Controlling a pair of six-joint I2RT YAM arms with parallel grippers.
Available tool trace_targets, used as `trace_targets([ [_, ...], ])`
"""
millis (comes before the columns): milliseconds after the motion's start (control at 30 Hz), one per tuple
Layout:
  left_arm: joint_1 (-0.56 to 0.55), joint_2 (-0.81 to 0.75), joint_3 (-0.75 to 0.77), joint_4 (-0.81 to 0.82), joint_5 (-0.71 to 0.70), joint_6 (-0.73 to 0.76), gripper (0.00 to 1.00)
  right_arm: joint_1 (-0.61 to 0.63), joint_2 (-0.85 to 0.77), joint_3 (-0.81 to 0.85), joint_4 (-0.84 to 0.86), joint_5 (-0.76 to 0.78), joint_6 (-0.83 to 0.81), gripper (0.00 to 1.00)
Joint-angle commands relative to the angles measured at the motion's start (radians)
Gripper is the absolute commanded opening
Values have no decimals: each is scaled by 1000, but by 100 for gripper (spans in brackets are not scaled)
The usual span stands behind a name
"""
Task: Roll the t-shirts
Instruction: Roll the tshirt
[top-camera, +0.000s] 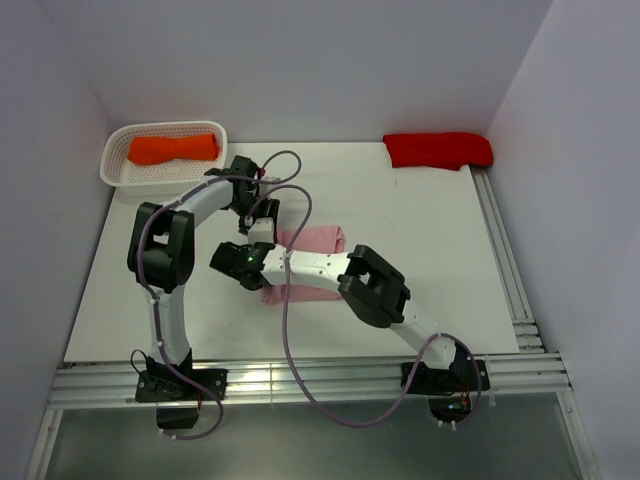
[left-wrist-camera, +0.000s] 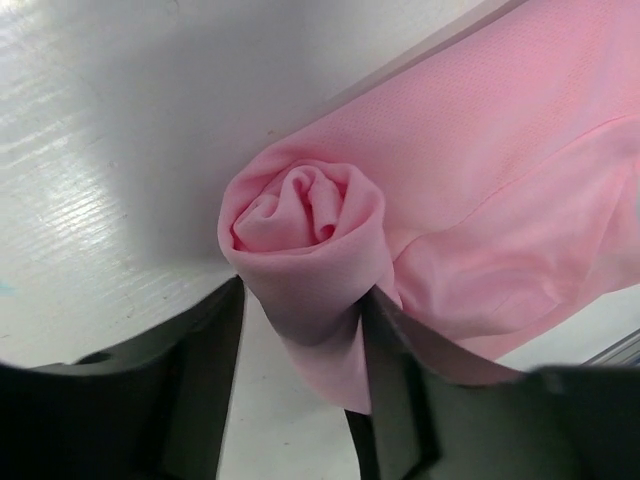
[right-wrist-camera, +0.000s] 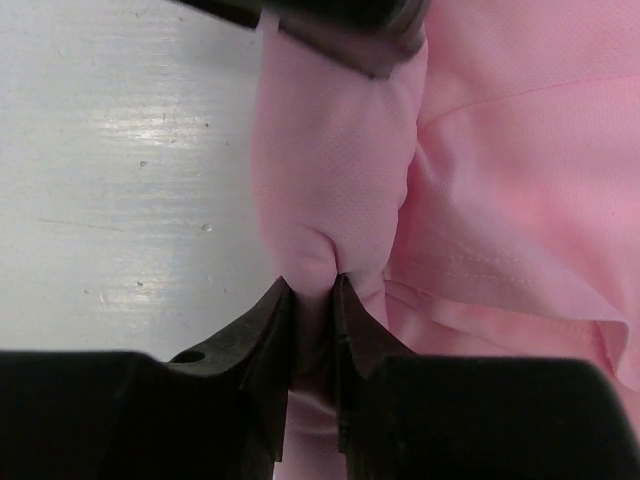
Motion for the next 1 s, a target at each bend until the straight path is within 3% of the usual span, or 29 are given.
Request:
trace_targets([
  [0,-1,-10,77,-11,25,35,57,4,9,-47,-8,-29,8,20],
  [100,21,-17,120,-43,71,52,61,-7,-97,-194,184,-100,-8,13],
  [267,56,-43,149,-75,195,112,65,-64,-294,-521,621,-293,23,11],
  [467,90,-74,71,-65,287,163,68,-153,-400,-838,1116,-514,152,11],
  [633,107,-74,-38,-5,351,183,69,-208,-384,-1034,1480,-611,307,10],
  [967,107,-27,-122,153,404,105,69,-227,-250,-1200,1894,-678,537,10],
])
